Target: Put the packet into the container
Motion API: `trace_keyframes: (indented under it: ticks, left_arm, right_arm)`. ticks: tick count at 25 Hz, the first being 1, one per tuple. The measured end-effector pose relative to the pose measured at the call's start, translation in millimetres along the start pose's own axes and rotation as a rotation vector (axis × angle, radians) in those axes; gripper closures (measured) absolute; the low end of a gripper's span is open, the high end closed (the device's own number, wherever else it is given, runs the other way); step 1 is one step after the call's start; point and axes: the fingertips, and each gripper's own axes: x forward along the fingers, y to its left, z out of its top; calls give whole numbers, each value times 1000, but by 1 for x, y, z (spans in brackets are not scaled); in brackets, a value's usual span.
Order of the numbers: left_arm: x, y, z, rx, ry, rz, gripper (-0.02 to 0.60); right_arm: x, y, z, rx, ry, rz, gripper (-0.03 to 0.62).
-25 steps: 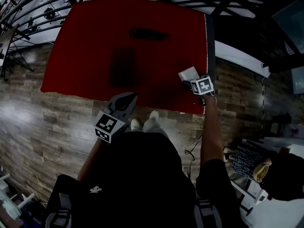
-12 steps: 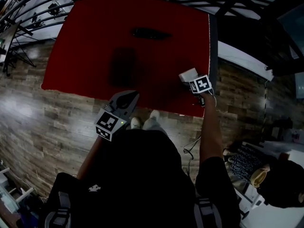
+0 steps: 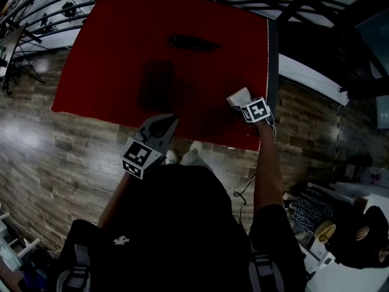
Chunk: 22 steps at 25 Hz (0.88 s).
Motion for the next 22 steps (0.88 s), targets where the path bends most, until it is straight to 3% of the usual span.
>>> trace_keyframes:
  ticks: [7,22]
  left_arm:
    - [3,3,-2,-6,-3,19,577]
    - [-36,31,-1,-36,-26,157,577]
  right_arm:
    - [-18,14,48,-140,-63,11,157]
    - [-40,118,204,-461,-217,126,157]
